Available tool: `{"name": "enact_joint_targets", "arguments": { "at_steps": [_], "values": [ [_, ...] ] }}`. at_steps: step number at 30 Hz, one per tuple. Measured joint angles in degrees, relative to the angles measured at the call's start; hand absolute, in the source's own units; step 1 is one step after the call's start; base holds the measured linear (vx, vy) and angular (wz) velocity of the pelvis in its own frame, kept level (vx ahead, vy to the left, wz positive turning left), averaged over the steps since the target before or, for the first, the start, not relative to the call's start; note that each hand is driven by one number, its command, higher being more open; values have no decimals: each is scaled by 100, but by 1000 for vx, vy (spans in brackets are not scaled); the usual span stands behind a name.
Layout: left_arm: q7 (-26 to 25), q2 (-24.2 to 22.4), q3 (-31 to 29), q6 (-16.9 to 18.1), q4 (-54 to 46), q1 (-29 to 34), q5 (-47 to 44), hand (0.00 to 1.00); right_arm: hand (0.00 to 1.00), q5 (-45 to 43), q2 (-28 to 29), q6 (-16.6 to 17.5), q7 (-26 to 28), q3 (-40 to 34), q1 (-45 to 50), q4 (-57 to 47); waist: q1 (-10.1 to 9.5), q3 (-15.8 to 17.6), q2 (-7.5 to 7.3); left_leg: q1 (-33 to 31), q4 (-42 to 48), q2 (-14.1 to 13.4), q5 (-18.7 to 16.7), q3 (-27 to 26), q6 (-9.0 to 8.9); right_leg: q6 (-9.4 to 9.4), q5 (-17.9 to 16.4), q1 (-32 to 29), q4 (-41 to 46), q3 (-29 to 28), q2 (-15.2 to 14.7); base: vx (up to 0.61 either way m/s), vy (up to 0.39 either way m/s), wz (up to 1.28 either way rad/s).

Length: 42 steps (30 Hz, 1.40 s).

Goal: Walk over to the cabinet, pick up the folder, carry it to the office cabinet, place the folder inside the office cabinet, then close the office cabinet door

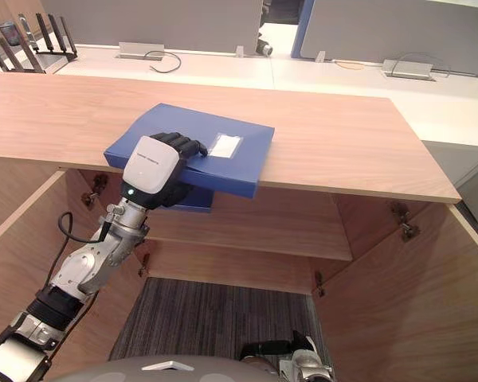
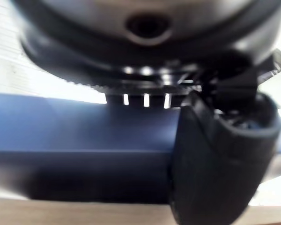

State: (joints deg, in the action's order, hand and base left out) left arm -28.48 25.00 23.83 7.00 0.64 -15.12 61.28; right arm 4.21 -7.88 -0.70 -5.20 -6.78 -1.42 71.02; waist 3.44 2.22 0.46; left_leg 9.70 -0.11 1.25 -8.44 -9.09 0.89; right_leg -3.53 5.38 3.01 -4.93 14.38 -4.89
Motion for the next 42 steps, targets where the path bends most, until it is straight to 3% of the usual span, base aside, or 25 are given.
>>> {"name": "enact_joint_targets", "arguments": {
  "at_steps": [5, 8, 10, 13, 20, 24, 32, 37, 42],
  "values": [
    [387, -54, 305, 165, -1118, 654, -357, 0, 100, -1, 2, -3, -23, -17, 20, 1, -19, 5, 0, -1, -2, 3, -7, 24, 11, 0, 0, 10, 0, 20, -6, -4, 0, 1],
    [761, -167, 531, 643, -1823, 1025, -1252, 0, 100, 0, 5, -10, -23, -60, 35, 1, -44, 6, 4, 27, -2, 9, -14, 32, 22, 0, 0, 44, 0, 29, -13, 0, 0, 1],
    [1176, -385, 593, 951, -2162, 1244, -2379, 0, 100, 0, 4, -24, -21, -63, 45, 1, -42, 8, 10, 84, -8, 9, -17, 27, 25, 0, -1, 102, 0, 27, -14, -53, 1, 0],
    [1419, -558, 573, 1051, -2311, 1332, -3306, 0, 100, 0, -6, -37, -10, -59, 48, 1, -47, 0, 22, 85, -5, 12, -13, 23, 35, 0, -2, 104, 0, 26, -17, -80, -11, 0],
    [1563, -951, 416, 999, -2330, 1427, -5561, 0, 100, 0, -70, -143, 6, -49, 105, 24, -160, -71, 98, -106, 126, -9, -15, 48, 24, -5, 0, -4, 14, 19, -43, -28, -11, 1],
    [1705, -1174, 307, 765, -2348, 1769, -6705, 0, 100, 1, -68, -146, 15, -52, 102, 83, -190, -78, 88, -137, 200, -41, -31, 71, -1, -4, 1, 12, 35, 27, -23, -8, -10, 2],
    [1936, -1187, 19, 426, -2272, 1943, -8007, 0, 100, 0, -60, -183, 34, -53, 106, 100, -198, -105, 68, -129, 285, -54, -73, 52, 0, 5, 7, 51, 35, 12, 5, -41, -15, -1],
    [2082, -1227, -173, 351, -1882, 2195, -8932, 0, 100, 4, -66, -243, 86, -54, 113, 68, -198, -126, 64, -119, 284, -54, -73, 41, 1, 12, 13, 53, 34, 11, 1, -40, -3, -1],
    [2170, -1251, -224, 51, -1380, 2423, -9824, 0, 100, 140, -66, -260, 109, -62, 113, 57, -193, -126, 64, -110, 265, -53, -71, 34, 3, 12, 13, 50, 33, 12, -3, -20, -1, 0]
  ]
}}
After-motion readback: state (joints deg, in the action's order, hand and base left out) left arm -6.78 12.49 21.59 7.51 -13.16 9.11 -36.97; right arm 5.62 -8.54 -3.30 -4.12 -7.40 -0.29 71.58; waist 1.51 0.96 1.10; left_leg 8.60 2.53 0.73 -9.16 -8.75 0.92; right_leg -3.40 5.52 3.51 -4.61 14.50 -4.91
